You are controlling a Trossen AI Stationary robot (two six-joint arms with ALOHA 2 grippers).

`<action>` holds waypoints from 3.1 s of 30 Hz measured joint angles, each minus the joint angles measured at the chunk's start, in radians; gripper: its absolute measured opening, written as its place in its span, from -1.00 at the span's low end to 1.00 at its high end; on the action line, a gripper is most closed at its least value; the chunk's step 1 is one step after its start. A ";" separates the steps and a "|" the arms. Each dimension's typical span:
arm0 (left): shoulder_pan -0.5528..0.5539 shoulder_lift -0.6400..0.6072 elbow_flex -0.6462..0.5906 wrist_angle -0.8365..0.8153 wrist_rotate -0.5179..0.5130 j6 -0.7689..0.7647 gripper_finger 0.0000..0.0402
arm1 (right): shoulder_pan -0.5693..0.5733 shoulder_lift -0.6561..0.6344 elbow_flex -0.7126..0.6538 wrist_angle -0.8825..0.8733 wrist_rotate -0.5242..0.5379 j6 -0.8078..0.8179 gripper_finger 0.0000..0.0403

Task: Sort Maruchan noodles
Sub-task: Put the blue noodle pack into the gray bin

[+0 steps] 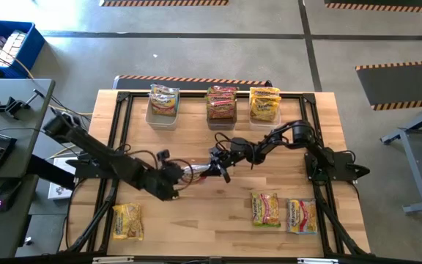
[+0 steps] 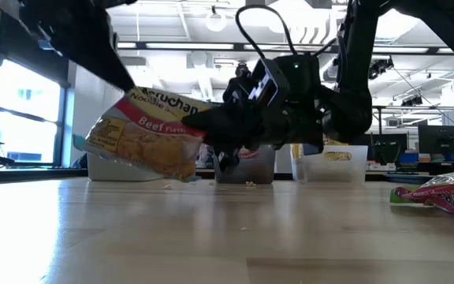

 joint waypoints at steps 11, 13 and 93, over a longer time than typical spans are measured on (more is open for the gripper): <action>0.148 -0.226 0.000 -0.035 0.363 -0.050 -0.31 | 0.005 -0.091 0.053 -0.234 0.006 -0.137 -0.88; 0.176 -0.229 0.000 -0.022 0.423 -0.053 -0.20 | 0.014 -0.101 0.092 -0.347 0.031 -0.189 -0.88; 1.202 -0.107 0.276 -0.418 0.565 1.532 -1.00 | -0.100 -0.566 -0.175 -0.842 0.351 -0.560 -0.99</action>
